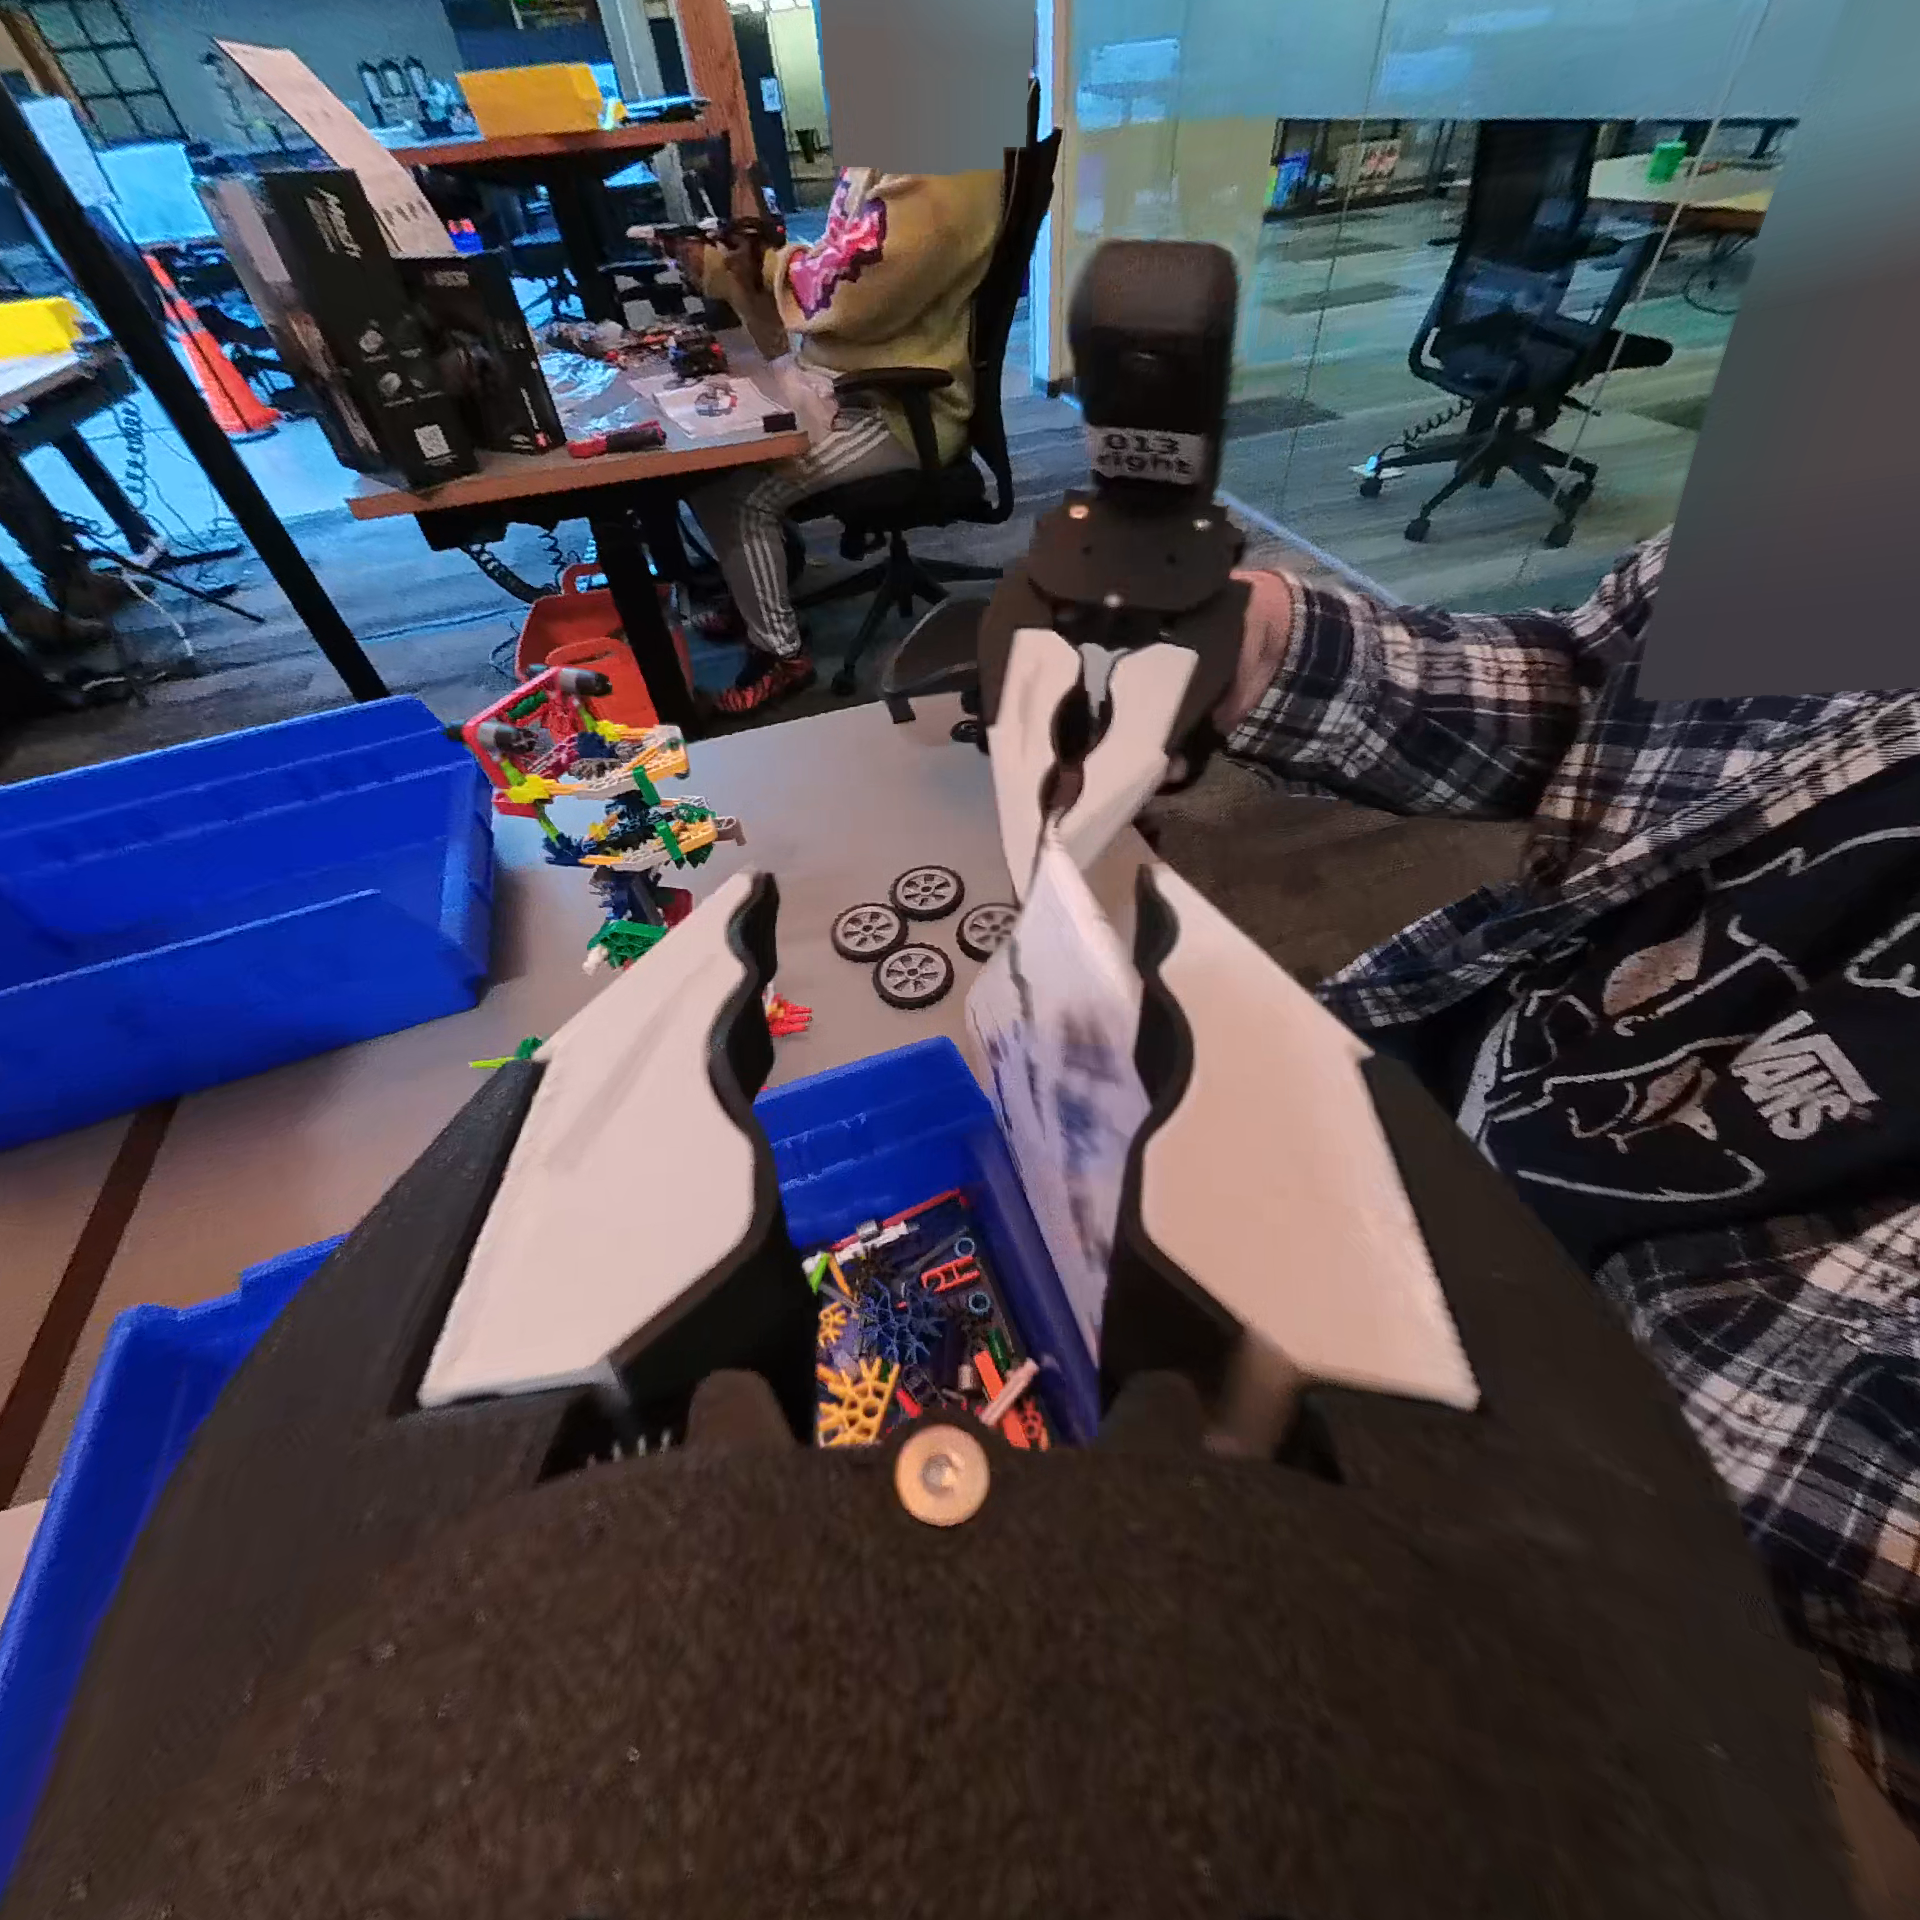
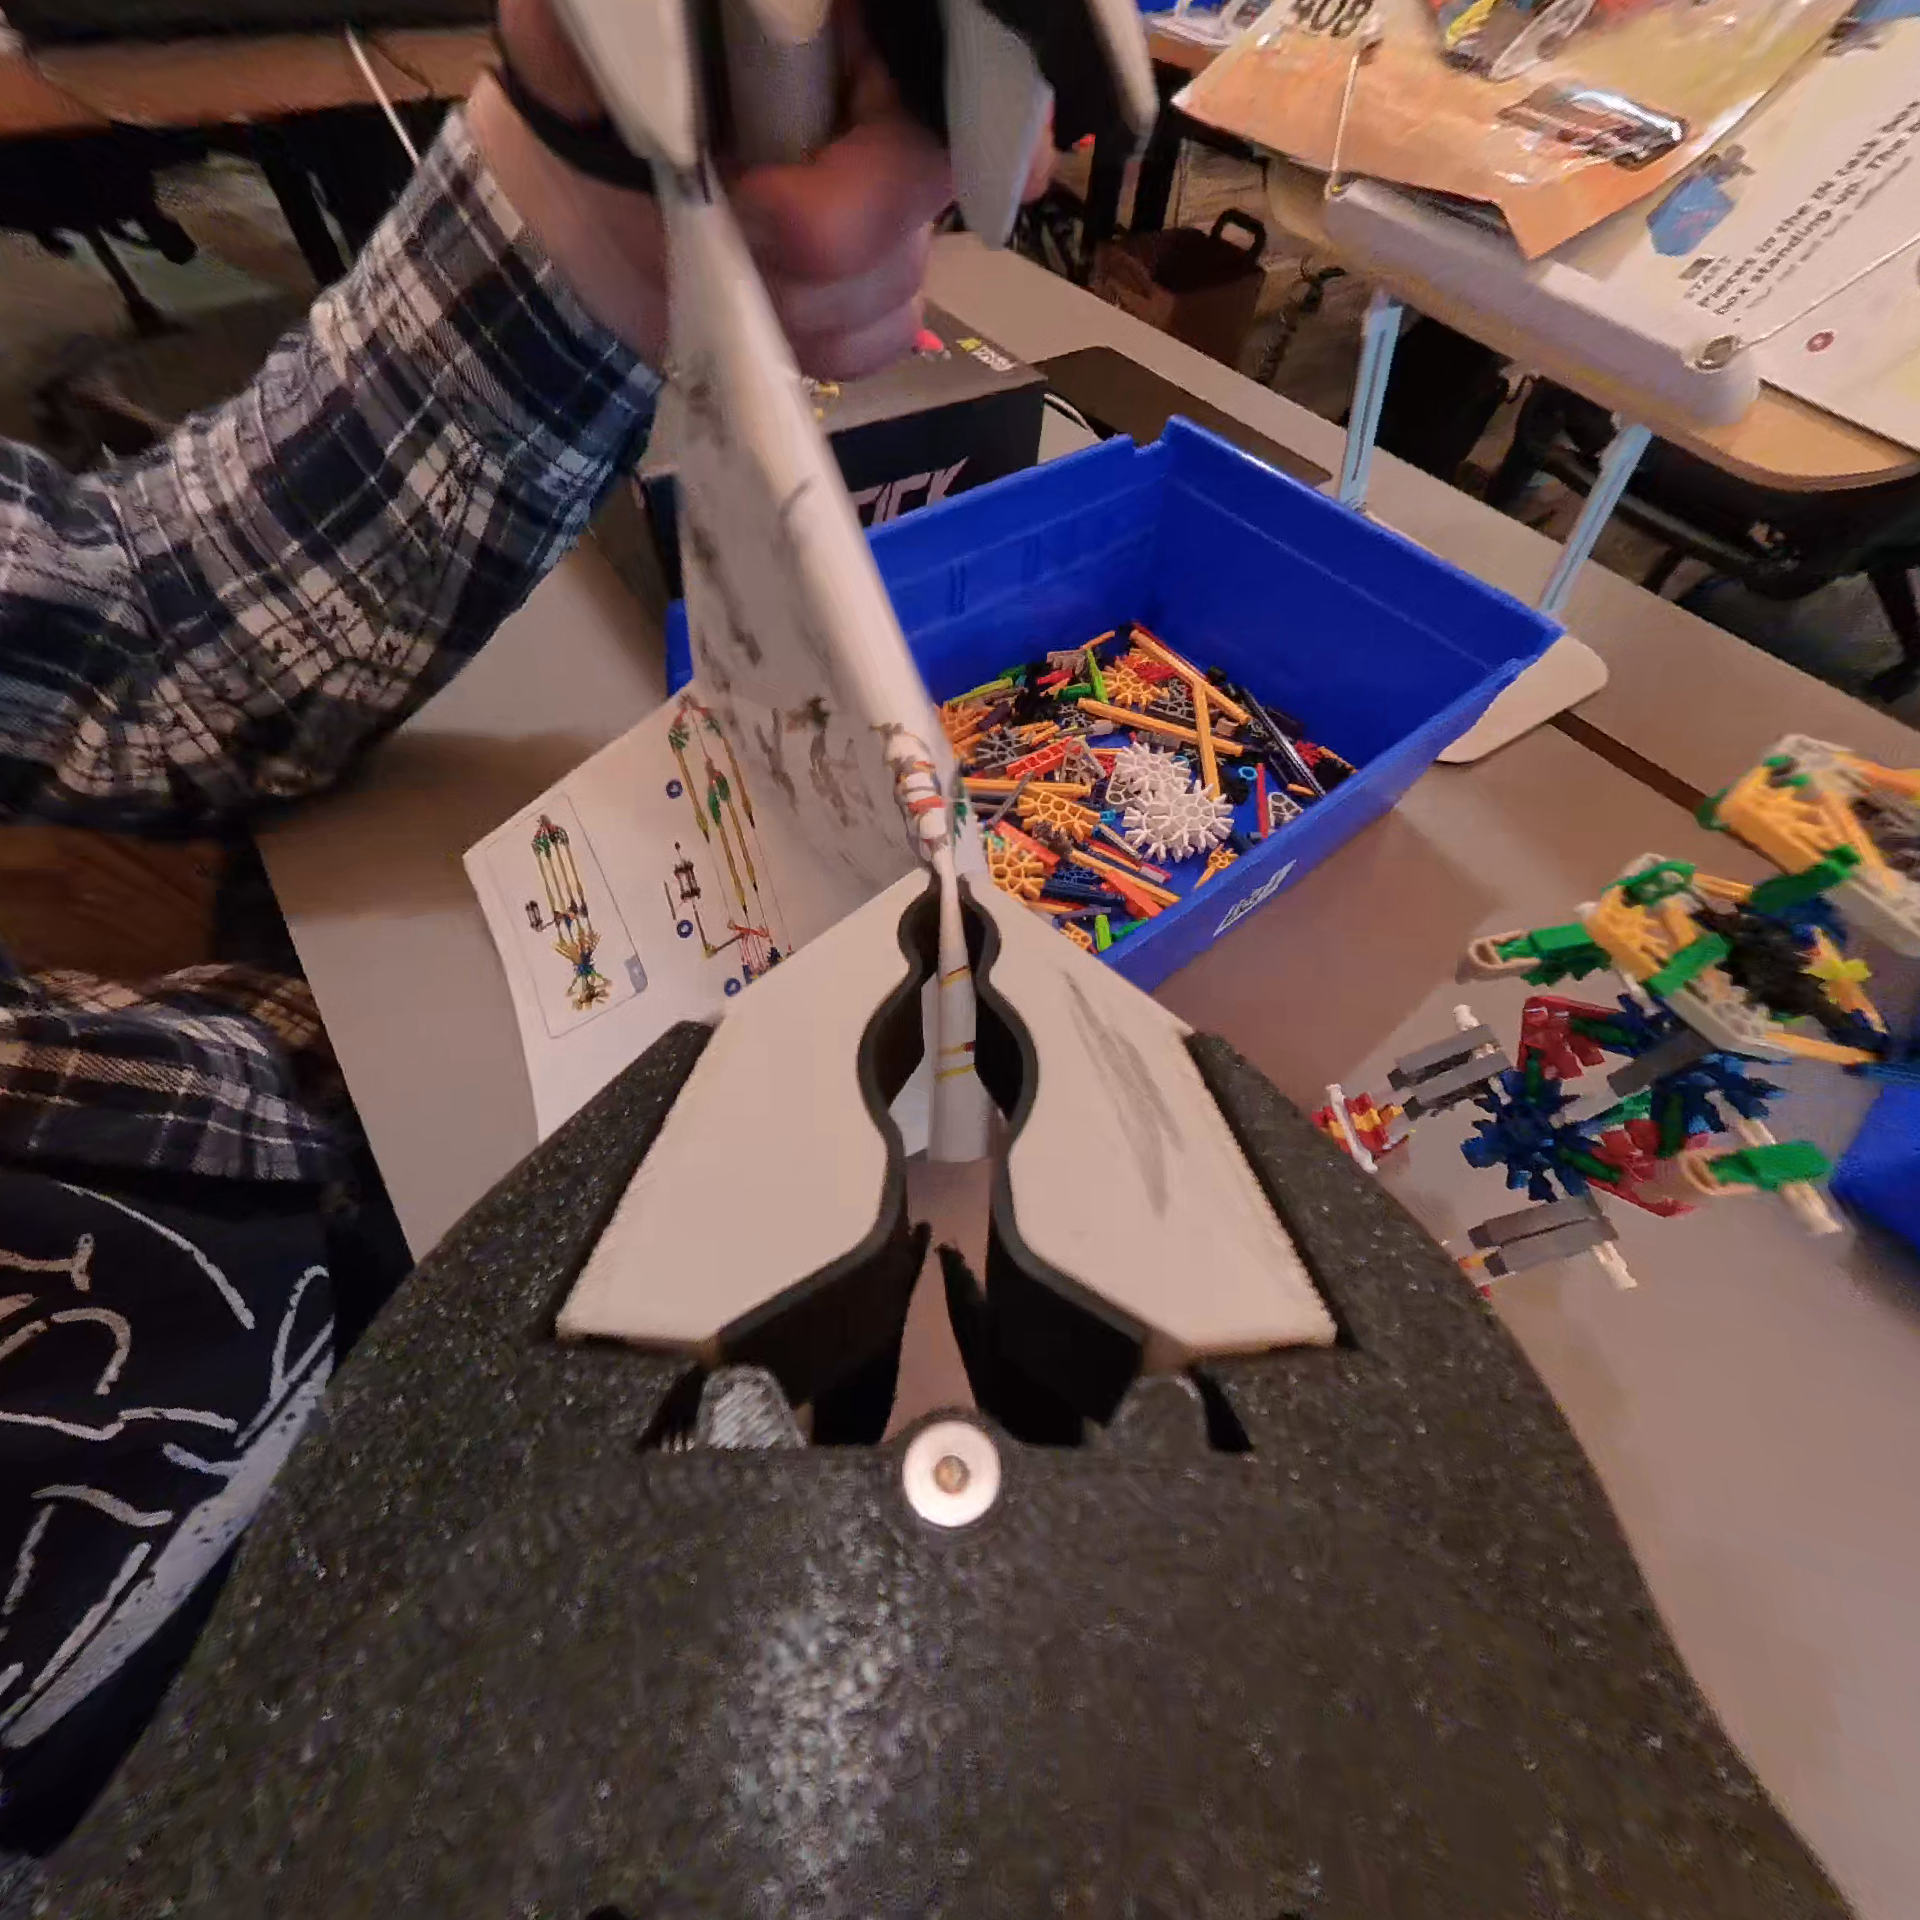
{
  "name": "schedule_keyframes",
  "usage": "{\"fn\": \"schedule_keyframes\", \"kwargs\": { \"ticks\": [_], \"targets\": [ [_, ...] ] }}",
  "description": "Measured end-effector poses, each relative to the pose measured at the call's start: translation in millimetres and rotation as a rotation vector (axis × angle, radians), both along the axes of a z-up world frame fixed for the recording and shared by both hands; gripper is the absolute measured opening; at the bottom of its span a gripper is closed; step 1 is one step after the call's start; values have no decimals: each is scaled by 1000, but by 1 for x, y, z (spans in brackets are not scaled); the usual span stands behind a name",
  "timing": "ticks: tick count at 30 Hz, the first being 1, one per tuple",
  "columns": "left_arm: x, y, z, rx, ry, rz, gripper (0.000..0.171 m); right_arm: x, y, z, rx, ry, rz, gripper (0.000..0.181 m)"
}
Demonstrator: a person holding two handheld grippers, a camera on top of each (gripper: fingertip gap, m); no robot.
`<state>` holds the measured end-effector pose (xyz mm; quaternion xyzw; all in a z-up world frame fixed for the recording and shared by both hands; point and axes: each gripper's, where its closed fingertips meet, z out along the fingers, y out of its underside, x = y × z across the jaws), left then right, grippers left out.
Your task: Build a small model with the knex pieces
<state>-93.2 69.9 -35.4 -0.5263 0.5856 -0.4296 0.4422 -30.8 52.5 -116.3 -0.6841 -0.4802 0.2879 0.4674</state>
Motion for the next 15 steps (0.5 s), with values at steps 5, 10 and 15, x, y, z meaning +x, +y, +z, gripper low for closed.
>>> {"fn": "schedule_keyframes", "kwargs": {
  "ticks": [5, 10, 15],
  "targets": [
    [-19, -8, 3, -46, -29, -55, 90, 7, 11, 16, -23, 47, -22, 0],
    [-7, -3, -13, 3, 55, -27, 58, 4, 12, 28, -17, 75, -4, 0],
    [1, 4, -20, 9, 85, -4, 0, 6, 22, 43, 31, 111, -69, 11]
  ]
}}
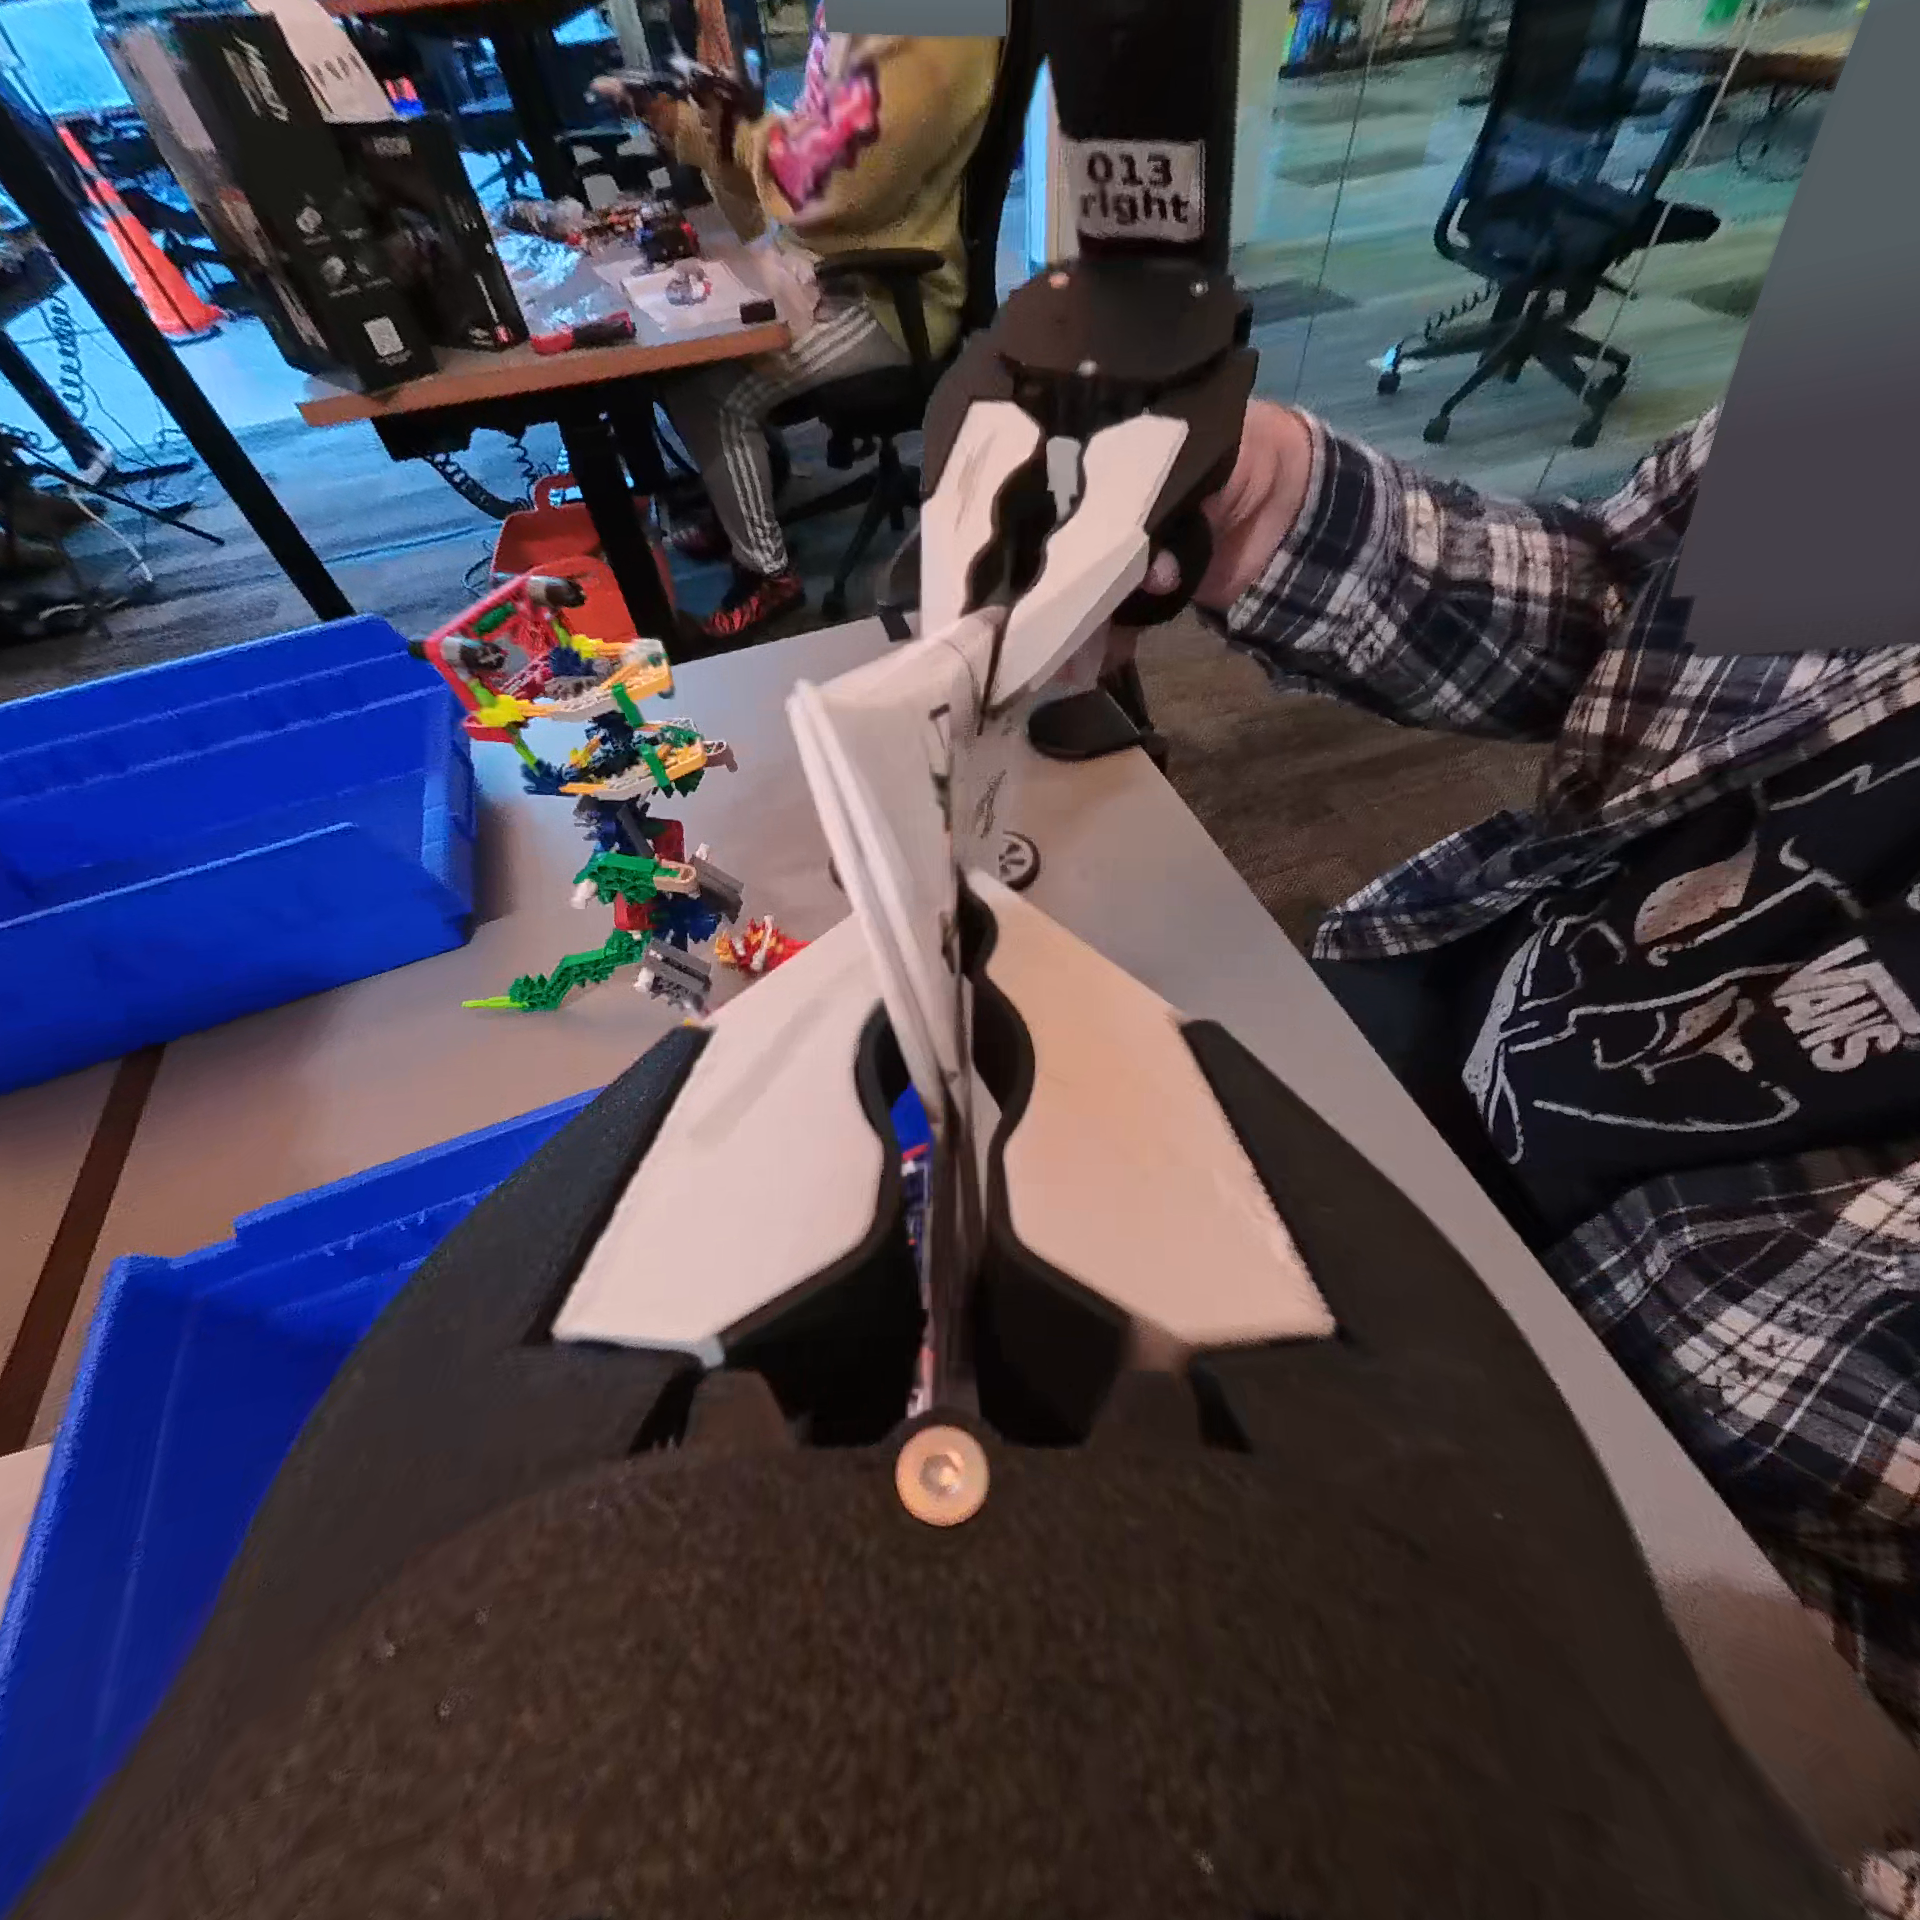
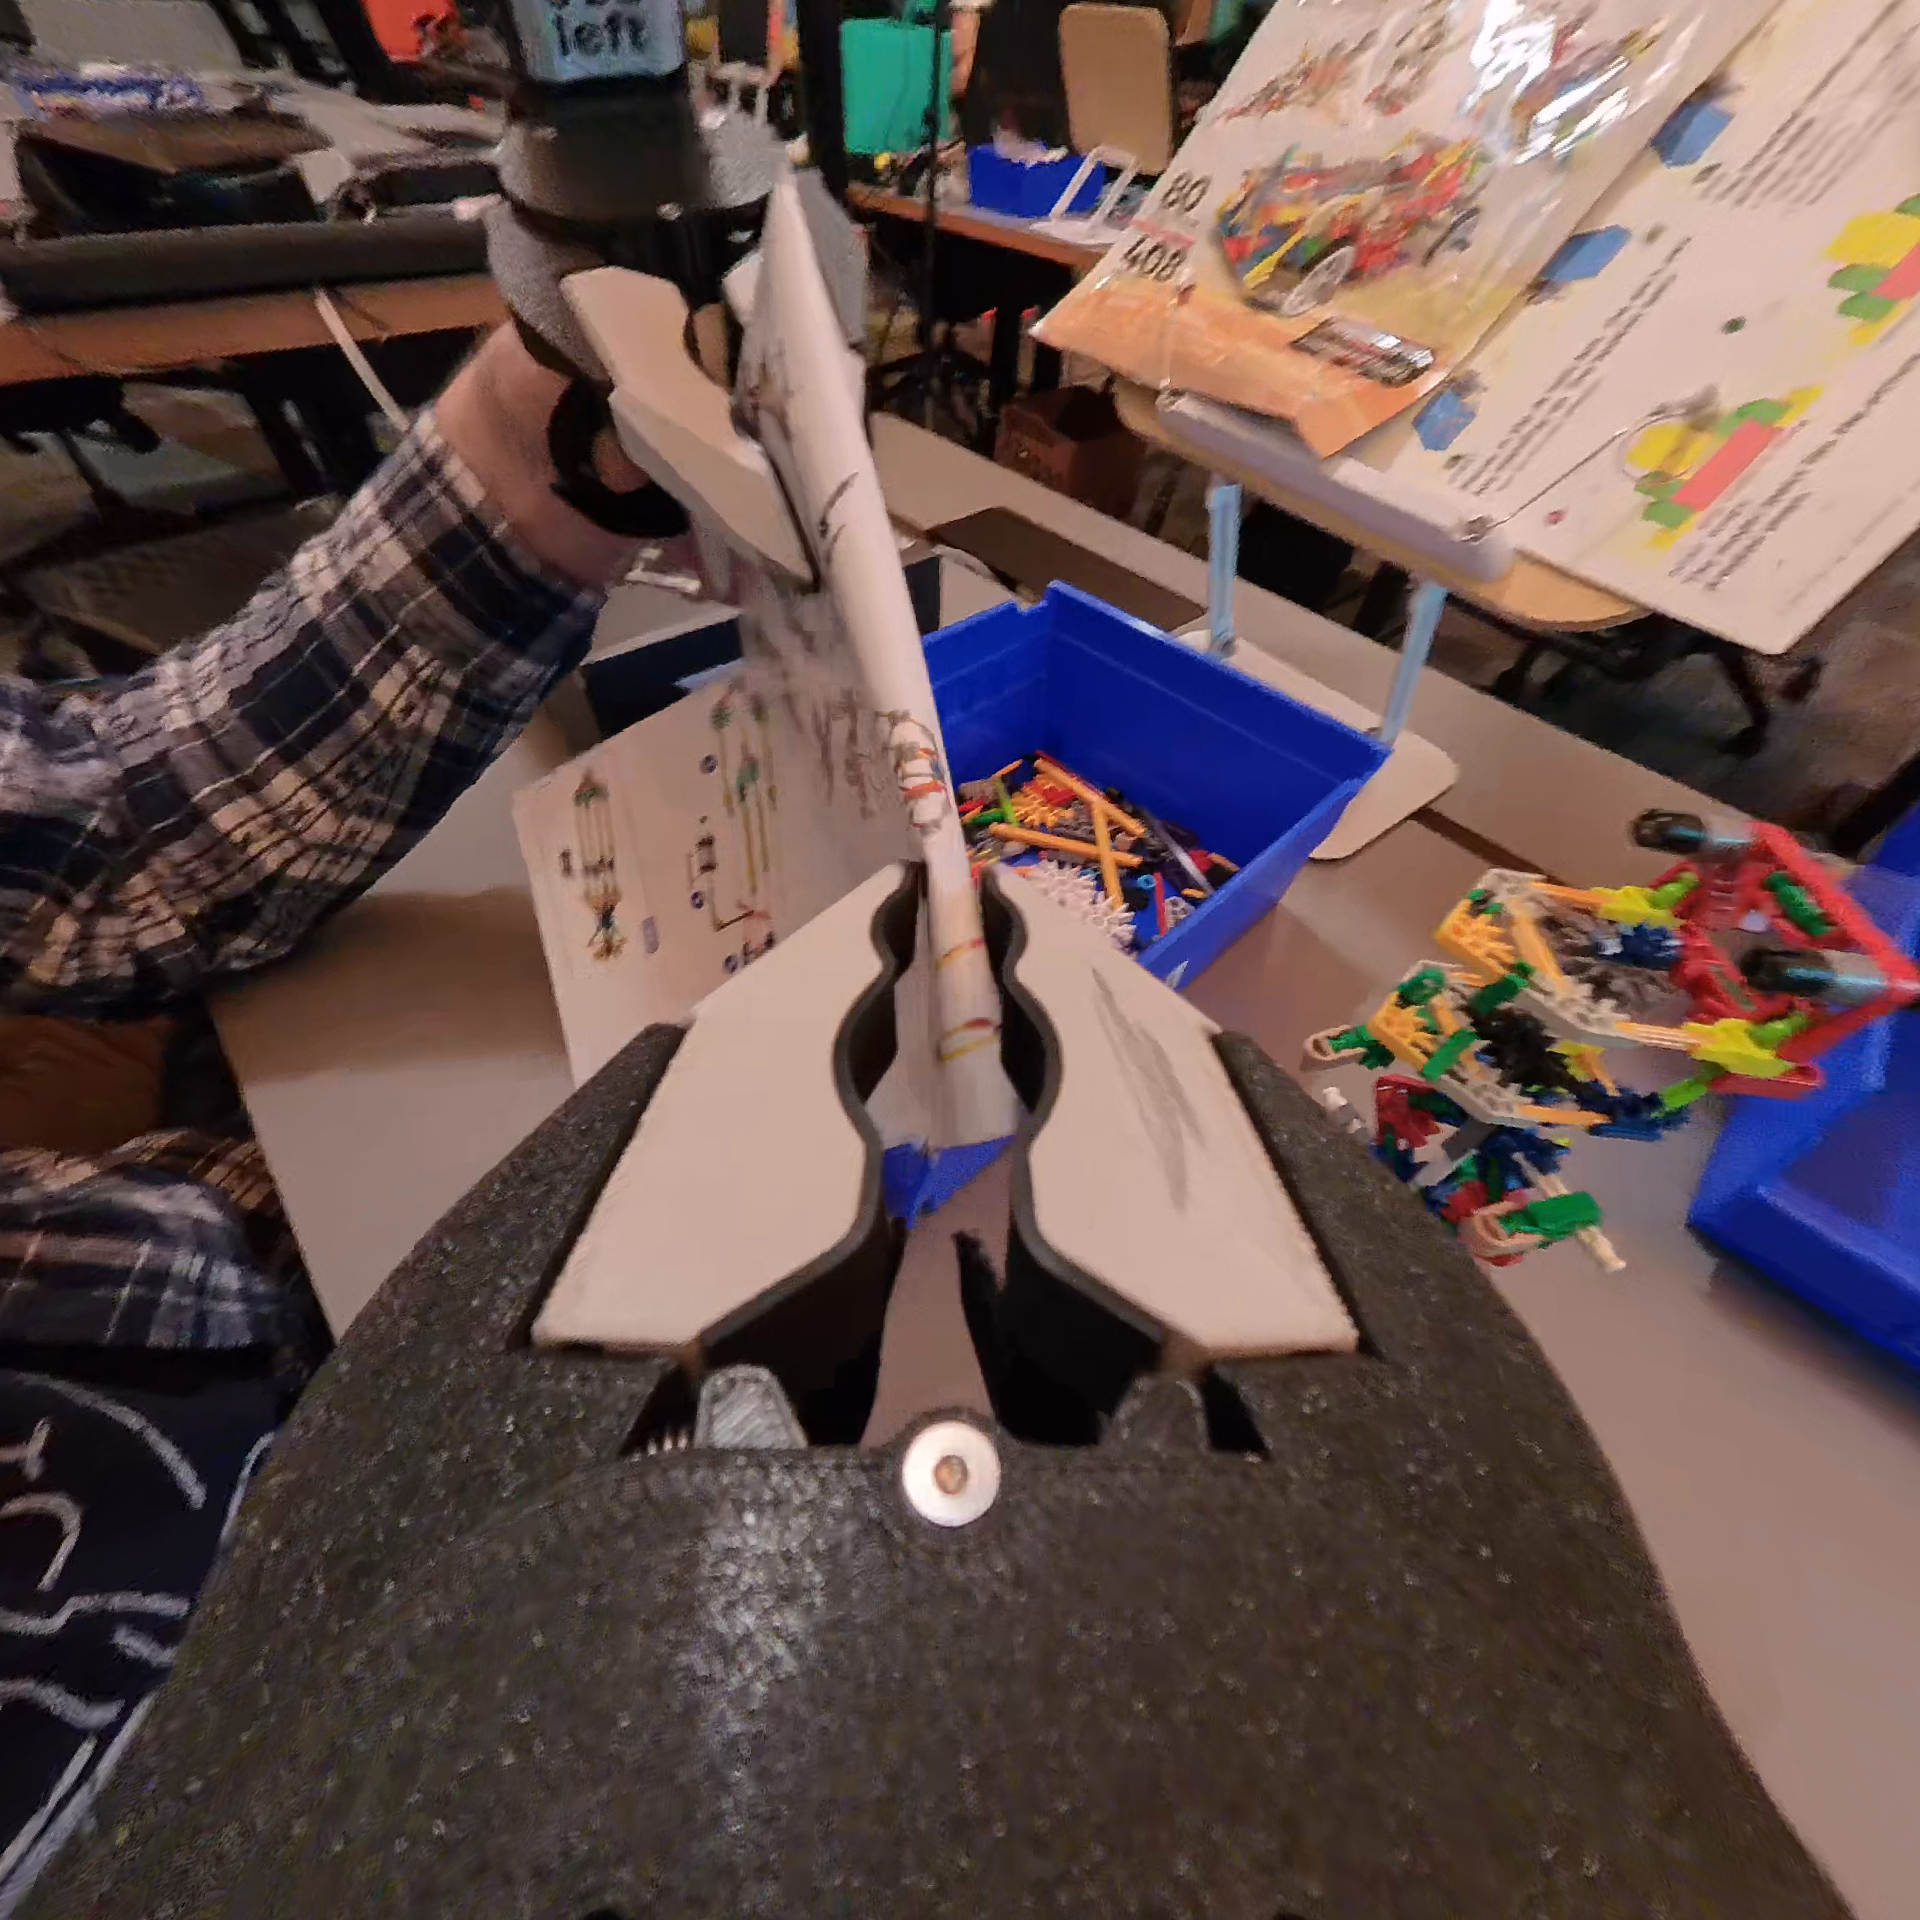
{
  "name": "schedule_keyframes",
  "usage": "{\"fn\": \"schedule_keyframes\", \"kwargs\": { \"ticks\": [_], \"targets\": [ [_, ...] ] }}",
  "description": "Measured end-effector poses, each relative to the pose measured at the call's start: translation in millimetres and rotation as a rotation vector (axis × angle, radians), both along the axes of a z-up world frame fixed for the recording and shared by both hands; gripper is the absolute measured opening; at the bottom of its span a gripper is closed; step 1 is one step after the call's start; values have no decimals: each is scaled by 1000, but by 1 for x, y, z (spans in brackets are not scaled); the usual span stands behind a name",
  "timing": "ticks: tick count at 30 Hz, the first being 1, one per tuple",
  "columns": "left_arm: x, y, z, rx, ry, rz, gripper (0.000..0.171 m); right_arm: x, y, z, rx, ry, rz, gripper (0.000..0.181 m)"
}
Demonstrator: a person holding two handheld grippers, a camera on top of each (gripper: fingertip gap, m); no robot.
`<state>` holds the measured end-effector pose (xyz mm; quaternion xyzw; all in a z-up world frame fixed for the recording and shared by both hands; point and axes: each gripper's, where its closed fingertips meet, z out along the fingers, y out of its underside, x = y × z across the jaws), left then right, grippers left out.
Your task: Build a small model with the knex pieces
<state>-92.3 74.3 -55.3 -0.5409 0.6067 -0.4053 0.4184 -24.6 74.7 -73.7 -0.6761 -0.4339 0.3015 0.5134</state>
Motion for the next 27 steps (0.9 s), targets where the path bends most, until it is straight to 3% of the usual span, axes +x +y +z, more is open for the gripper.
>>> {"fn": "schedule_keyframes", "kwargs": {
  "ticks": [3, 5, 10, 14, 16, 20, 27],
  "targets": [
    [-3, 3, 17, -20, -77, 19, 0, 10, 11, 11, 8, 76, -92, 49],
    [-8, 5, 32, -48, -144, 30, 0, 20, 18, 15, -6, 123, -156, 65],
    [-22, 9, 77, -160, -383, 26, 0, 21, 12, 2, -88, 193, -128, 71],
    [-25, 8, 93, -206, -467, 11, 0, 0, 3, -20, -135, 158, -63, 72],
    [-23, 11, 97, -223, -490, 35, 0, -12, 0, -31, -151, 135, -34, 65],
    [-25, 19, 104, -275, -533, 68, 0, -31, -12, -43, -173, 121, 51, 0],
    [-33, 40, 100, -347, -551, 142, 0, -38, -33, -28, -228, 223, 200, 0]
  ]
}}
